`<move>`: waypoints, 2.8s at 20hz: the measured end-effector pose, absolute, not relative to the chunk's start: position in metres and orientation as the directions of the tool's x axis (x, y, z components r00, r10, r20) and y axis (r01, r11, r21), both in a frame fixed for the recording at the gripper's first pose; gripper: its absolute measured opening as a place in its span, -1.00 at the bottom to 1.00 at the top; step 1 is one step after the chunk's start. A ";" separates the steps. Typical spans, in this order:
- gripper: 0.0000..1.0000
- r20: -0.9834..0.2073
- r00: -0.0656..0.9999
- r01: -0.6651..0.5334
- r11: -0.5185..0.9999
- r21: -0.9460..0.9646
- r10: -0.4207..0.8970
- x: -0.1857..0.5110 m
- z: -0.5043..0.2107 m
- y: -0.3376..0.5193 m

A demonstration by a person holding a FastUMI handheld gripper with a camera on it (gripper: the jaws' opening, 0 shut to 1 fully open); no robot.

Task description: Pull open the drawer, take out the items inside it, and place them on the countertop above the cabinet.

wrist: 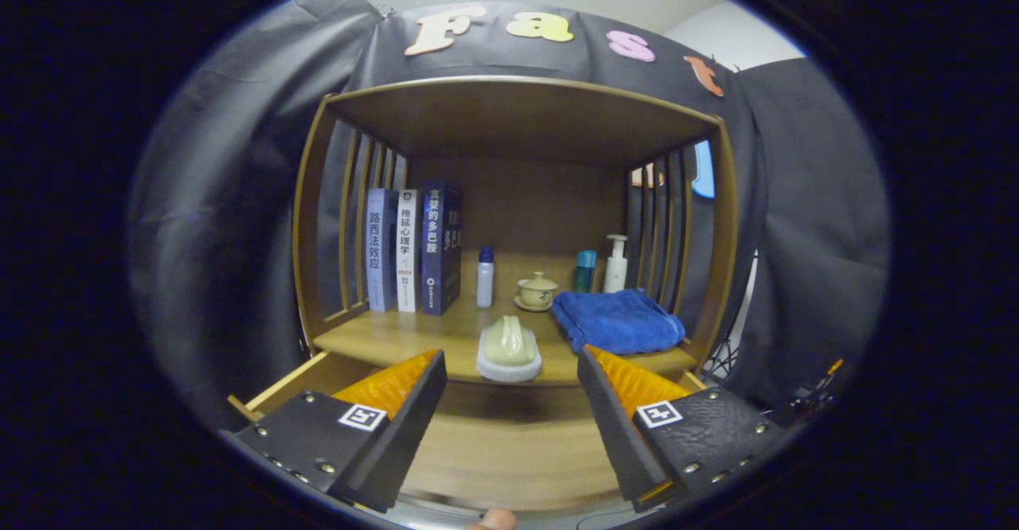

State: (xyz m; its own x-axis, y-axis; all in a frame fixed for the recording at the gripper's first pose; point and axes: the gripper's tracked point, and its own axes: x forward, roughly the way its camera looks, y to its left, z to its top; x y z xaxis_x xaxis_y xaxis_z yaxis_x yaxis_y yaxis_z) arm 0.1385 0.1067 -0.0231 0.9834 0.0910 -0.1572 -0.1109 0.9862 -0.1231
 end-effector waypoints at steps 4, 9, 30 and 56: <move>0.97 -0.170 0.982 -0.095 0.991 -0.095 0.078 0.103 -0.043 0.098; 0.97 -0.211 0.974 -0.097 0.993 -0.074 0.079 0.067 -0.074 0.097; 0.97 -0.337 0.937 -0.080 0.995 0.054 0.094 0.050 -0.140 0.088; 1.00 -0.532 0.846 -0.107 0.987 -0.117 0.029 0.061 -0.200 0.081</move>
State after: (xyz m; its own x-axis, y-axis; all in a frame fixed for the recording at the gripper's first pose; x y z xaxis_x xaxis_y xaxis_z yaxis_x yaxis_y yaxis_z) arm 0.0611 0.0806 -0.2001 0.8463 0.0290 -0.5319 -0.1072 0.9874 -0.1166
